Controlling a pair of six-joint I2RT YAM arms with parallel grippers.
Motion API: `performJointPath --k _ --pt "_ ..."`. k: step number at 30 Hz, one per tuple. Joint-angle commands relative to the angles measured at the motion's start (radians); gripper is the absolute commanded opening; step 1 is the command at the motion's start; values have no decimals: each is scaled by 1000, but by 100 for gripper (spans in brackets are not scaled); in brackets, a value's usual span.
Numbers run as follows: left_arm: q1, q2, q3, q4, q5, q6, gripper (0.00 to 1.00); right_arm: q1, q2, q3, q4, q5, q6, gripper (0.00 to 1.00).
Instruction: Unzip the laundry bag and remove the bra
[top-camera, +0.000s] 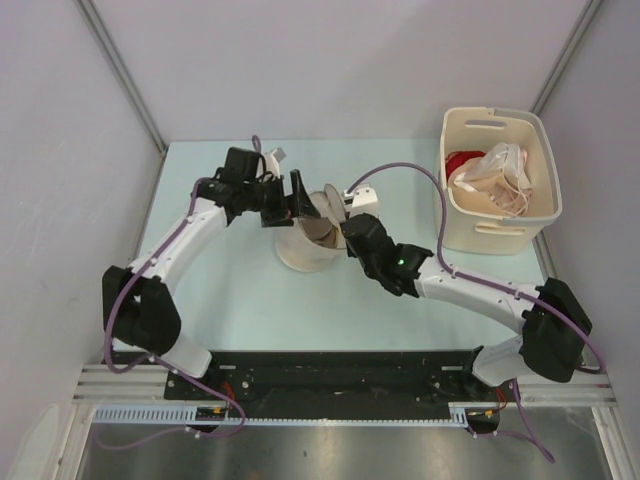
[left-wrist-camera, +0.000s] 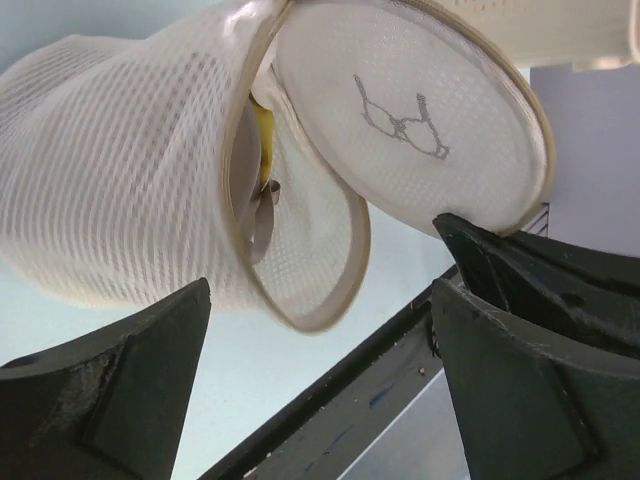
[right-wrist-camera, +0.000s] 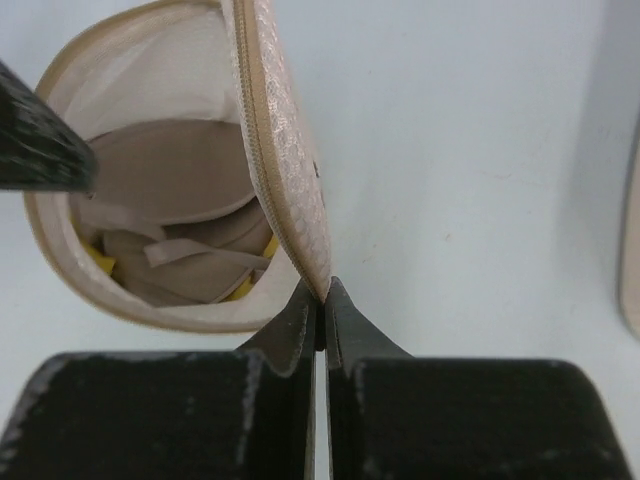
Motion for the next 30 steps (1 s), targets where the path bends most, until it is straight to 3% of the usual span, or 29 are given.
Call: performJointPath --k 1,5,7,8,9,11,15,19,24,30 --pt "16 -122 28 -41 -11 30 94 -47 -68 39 -87 -99 153 0" --pt "16 -217 -47 121 130 -109 90 -58 -104 37 -116 -155 216 0" --pt "15 -260 -139 331 219 -201 84 -58 -114 37 -117 -176 239 0" --pt "9 -263 -174 406 299 -315 83 -59 -115 37 -116 -181 247 0" --pt "0 -263 -208 580 328 -374 81 -58 -113 37 -111 -190 254 0" --pt "-34 -225 -270 686 368 -480 79 -58 -107 37 -105 -199 270 0" --pt "-73 -164 -268 649 288 -424 76 -58 -99 37 -101 -225 291 0" --pt "-74 -93 -184 354 28 -237 77 -59 -101 30 -97 -231 307 0" --pt "-77 -15 -176 276 -228 -146 77 -61 -104 14 -93 -236 316 0" --pt "-82 43 -245 295 -326 -110 76 -61 -105 0 -88 -253 321 0"
